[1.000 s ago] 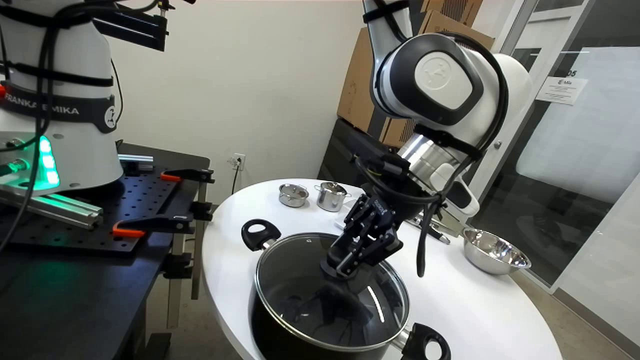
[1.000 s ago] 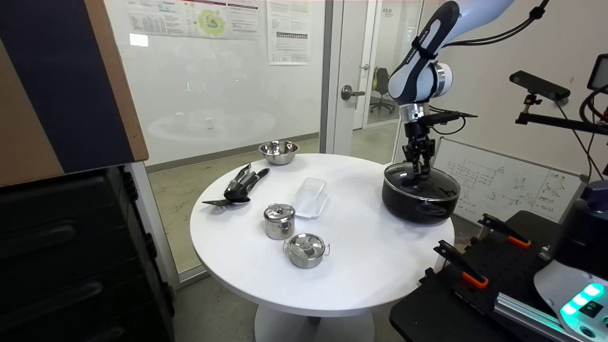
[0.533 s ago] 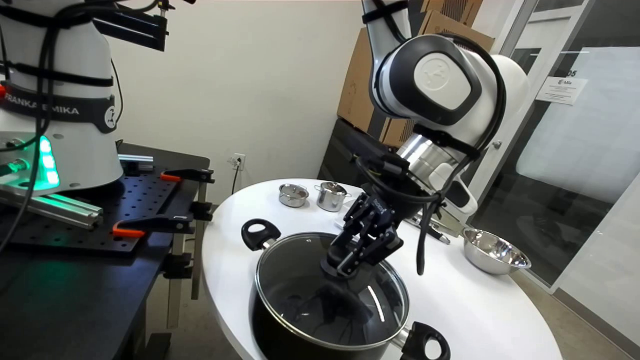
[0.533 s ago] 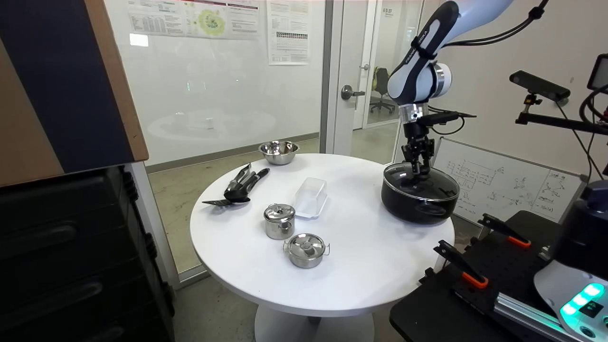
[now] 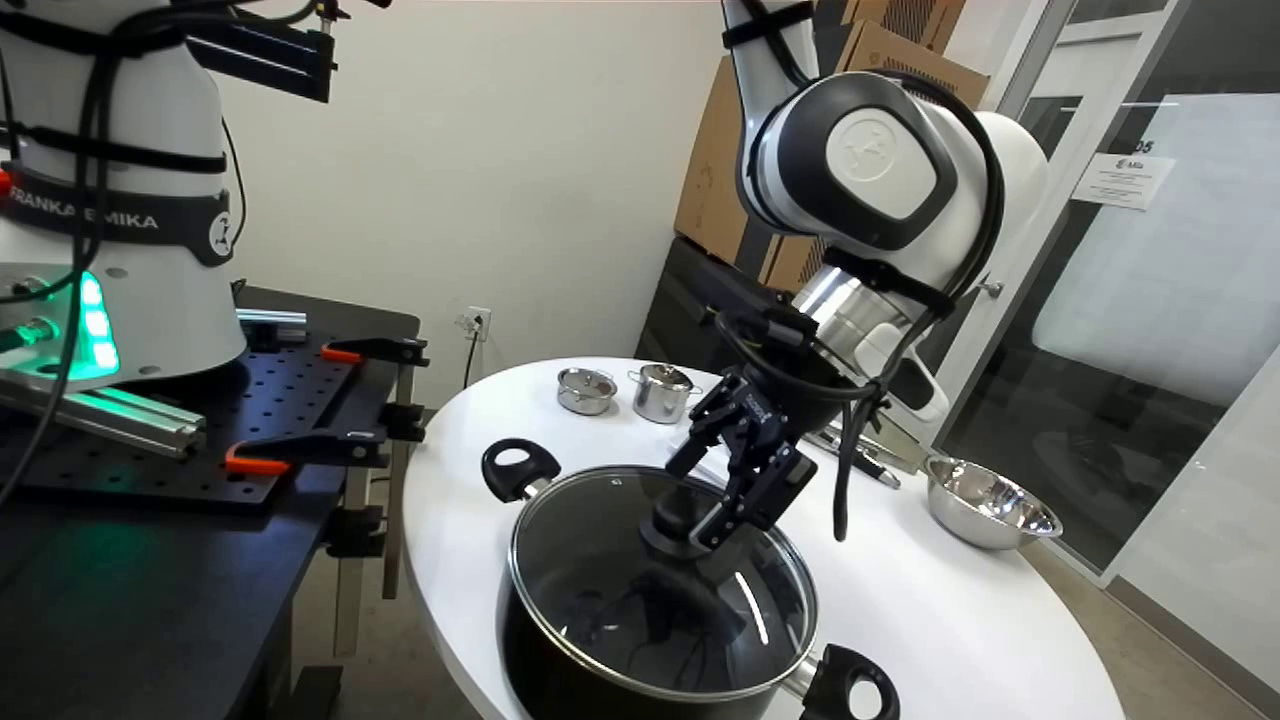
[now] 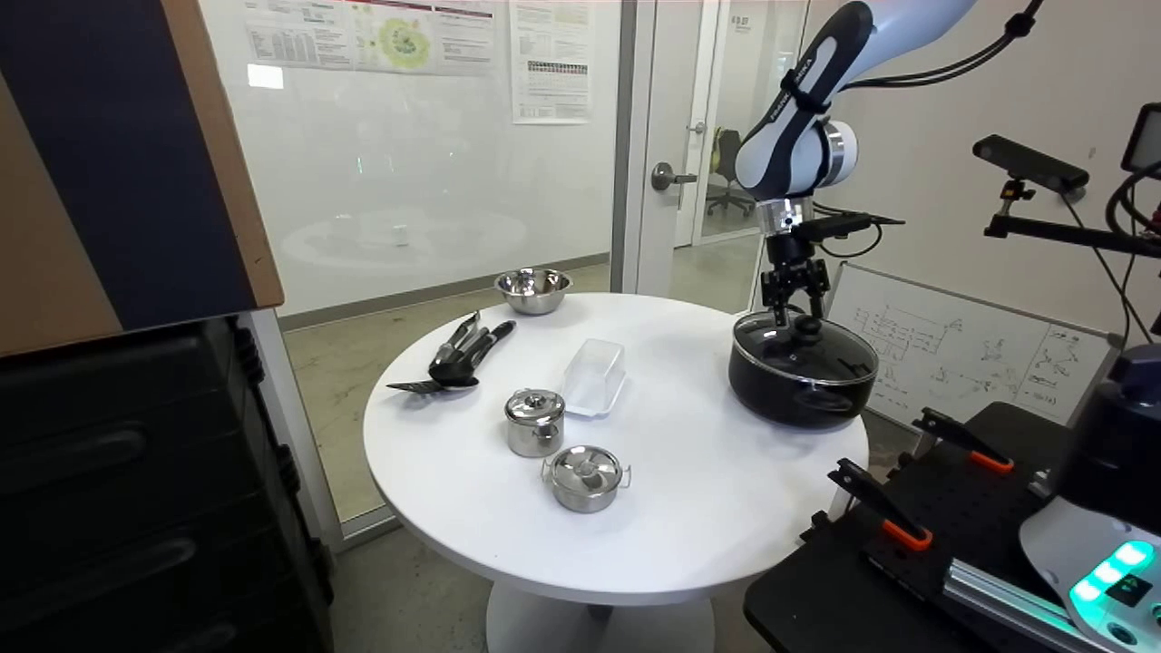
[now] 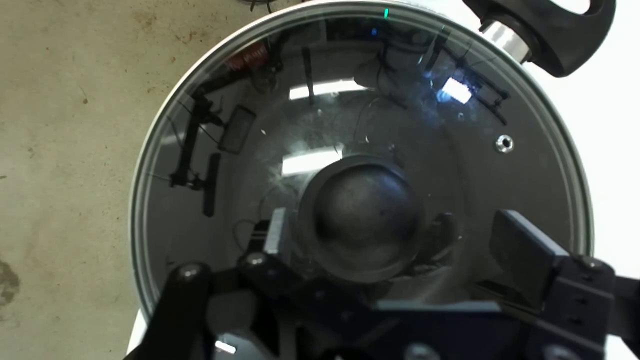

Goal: Pick the lid and put it on the pot

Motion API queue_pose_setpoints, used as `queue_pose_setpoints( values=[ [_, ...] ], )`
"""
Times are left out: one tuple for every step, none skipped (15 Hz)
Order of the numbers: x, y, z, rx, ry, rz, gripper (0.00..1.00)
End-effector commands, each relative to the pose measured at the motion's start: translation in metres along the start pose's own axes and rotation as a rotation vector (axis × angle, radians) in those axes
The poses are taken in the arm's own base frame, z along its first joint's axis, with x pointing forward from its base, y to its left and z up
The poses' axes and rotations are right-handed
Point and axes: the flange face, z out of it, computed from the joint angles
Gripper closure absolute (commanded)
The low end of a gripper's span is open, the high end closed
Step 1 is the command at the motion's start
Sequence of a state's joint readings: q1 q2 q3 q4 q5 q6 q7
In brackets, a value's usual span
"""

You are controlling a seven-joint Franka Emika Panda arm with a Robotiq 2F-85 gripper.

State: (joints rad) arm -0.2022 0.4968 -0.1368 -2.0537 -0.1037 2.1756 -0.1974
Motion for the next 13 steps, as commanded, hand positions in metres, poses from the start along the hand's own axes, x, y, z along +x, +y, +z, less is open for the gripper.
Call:
queue_pose_setpoints(
  values=[
    [-0.001,-0.002,-0.003,0.000,-0.020,0.009,0.00],
    [-0.003,-0.001,-0.007,0.006,-0.014,0.004,0.00],
    [-0.006,-0.001,-0.010,0.012,-0.006,-0.002,0.00],
    [-0.011,0.000,-0.016,0.022,0.004,-0.011,0.00],
    [-0.016,0.001,-0.022,0.029,0.013,-0.022,0.00],
    [-0.021,0.002,-0.028,0.033,0.024,-0.037,0.00],
    [-0.026,0.003,-0.035,0.037,0.040,-0.054,0.00],
    [-0.031,0.003,-0.041,0.042,0.053,-0.066,0.00],
    [-0.010,0.005,-0.026,0.007,0.035,-0.035,0.00],
    [-0.015,0.005,-0.033,0.010,0.045,-0.044,0.00],
    [-0.019,0.006,-0.038,0.012,0.051,-0.048,0.00],
    [-0.022,0.006,-0.040,0.013,0.054,-0.050,0.00],
    [-0.023,0.005,-0.041,0.014,0.055,-0.052,0.00]
  ],
)
